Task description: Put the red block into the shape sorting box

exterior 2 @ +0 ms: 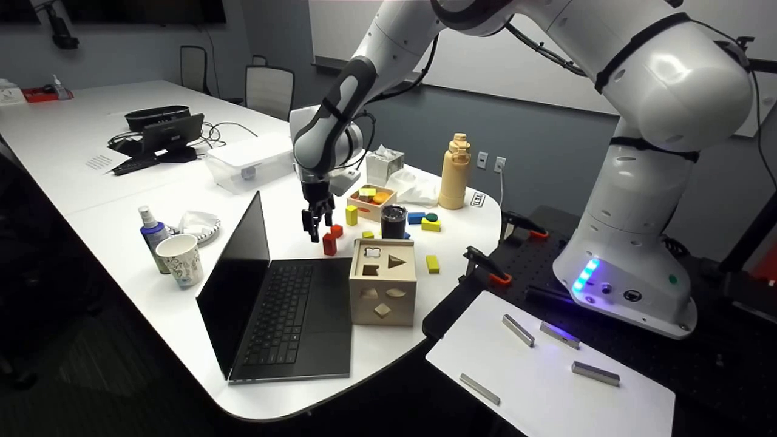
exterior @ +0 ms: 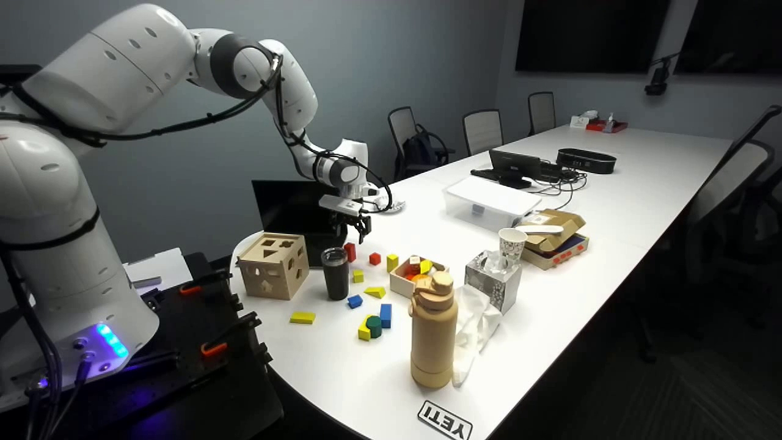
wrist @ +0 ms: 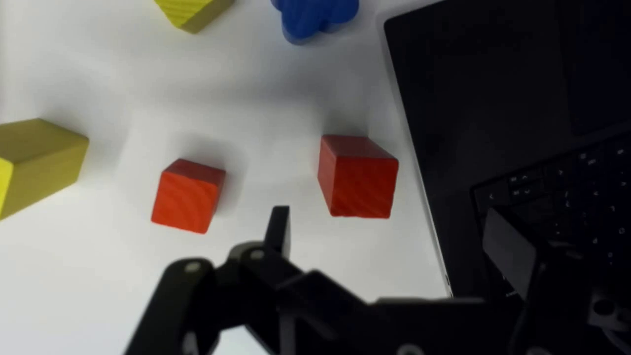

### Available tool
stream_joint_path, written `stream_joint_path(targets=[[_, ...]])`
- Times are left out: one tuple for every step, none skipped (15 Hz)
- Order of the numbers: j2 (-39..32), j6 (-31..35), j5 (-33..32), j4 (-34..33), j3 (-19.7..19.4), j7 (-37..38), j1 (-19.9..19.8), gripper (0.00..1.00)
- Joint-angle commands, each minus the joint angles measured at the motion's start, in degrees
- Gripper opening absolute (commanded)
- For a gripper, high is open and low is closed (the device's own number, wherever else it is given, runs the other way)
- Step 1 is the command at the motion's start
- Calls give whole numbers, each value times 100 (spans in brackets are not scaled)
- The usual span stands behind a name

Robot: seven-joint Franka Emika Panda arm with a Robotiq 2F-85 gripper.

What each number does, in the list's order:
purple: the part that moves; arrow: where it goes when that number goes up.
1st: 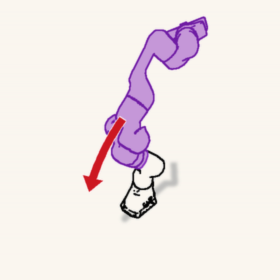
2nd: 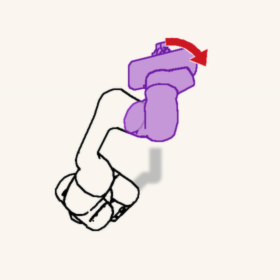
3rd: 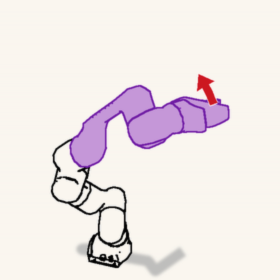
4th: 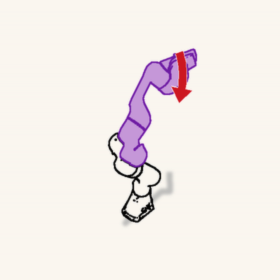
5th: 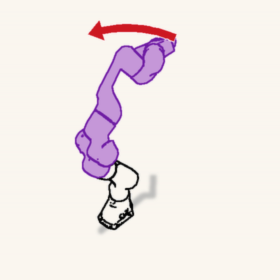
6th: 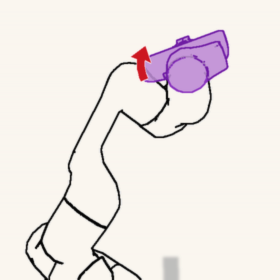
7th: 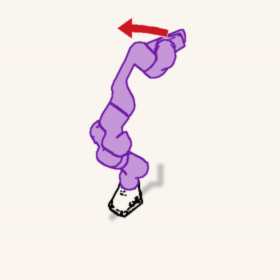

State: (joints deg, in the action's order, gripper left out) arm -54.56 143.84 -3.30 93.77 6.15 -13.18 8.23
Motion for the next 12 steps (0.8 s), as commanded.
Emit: stream_joint_path(targets=[[-158,-344,-97,-306,-30,238,62,100],[-207,-413,-79,-358,-10,227,48,100],[-248,-516,-74,-401,-12,238,52,100],[-285,-604,-67,-436,-8,240,48,100],[-319,-683,-66,-464,-12,251,51,100],[-363,-732,-73,-502,-24,267,57,100],[-396,-783,-73,-531,-26,283,60,100],[-440,-809,-68,-572,-16,298,57,100],[-467,-812,-72,-601,-7,295,61,100],[-498,-796,-70,-635,-4,300,64,86],[-515,-753,-86,-664,-28,335,88,97],[-524,-727,-86,-680,-32,349,91,96]])
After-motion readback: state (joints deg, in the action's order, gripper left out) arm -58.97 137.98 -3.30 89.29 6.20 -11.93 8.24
